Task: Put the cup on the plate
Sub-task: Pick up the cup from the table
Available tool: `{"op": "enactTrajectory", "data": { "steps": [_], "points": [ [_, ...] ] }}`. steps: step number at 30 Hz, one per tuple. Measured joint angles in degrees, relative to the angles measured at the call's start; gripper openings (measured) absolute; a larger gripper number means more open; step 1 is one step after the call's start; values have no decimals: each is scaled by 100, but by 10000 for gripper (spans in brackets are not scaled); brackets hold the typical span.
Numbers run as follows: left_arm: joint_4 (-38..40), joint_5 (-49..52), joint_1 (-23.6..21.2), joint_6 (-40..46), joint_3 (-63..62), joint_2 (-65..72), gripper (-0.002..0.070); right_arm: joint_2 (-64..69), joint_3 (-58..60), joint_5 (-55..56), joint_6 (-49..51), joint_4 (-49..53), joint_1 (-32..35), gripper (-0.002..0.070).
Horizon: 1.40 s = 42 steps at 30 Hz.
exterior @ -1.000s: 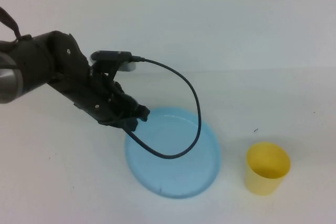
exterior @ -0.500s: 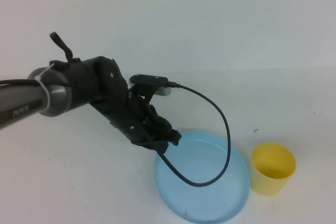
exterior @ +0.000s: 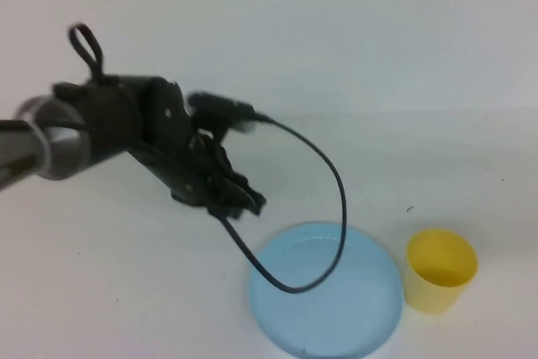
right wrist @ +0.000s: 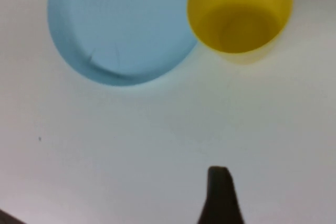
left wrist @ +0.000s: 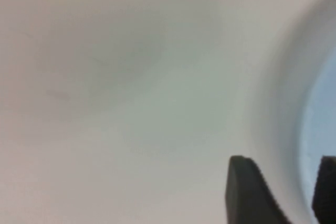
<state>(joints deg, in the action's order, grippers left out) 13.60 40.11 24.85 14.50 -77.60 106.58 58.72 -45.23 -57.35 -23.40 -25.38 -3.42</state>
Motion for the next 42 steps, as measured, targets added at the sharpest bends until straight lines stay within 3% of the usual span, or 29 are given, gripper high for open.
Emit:
{"op": "enactTrajectory", "data": {
  "steps": [6,9,21,28,30,32,34,36,38,42],
  "points": [
    [-1204,-112,0,-423,0,-1363,73,968,-420,269,303,234,-696,480],
    [-1404,40,0,-423,0,-2094,20,1459,-832,344,552,729,-966,481],
    [-1490,-151,0,-423,1589,-5087,1,3572,-2098,405,692,1443,-1196,482],
    [-1514,172,0,-468,1901,-5728,1,4615,-2712,419,692,1622,-1230,477],
    [-1767,287,0,-669,1910,-5884,1,4845,-2841,363,692,1622,-1230,432],
    [-2177,443,0,-843,1910,-6041,1,5033,-2923,288,692,1612,-1230,340],
    [-2628,679,0,-1110,1910,-6233,1,5118,-3001,153,692,1612,-1230,190],
    [-3156,829,0,-1492,1993,-6507,1,5131,-3107,-18,692,1612,-1241,88],
    [-3567,894,0,-1817,2253,-6866,1,5119,-3266,-228,671,1612,-1241,43],
    [-4086,959,0,-2322,2939,-7749,1,4933,-3749,-707,671,1601,-1241,31]
  ]
}}
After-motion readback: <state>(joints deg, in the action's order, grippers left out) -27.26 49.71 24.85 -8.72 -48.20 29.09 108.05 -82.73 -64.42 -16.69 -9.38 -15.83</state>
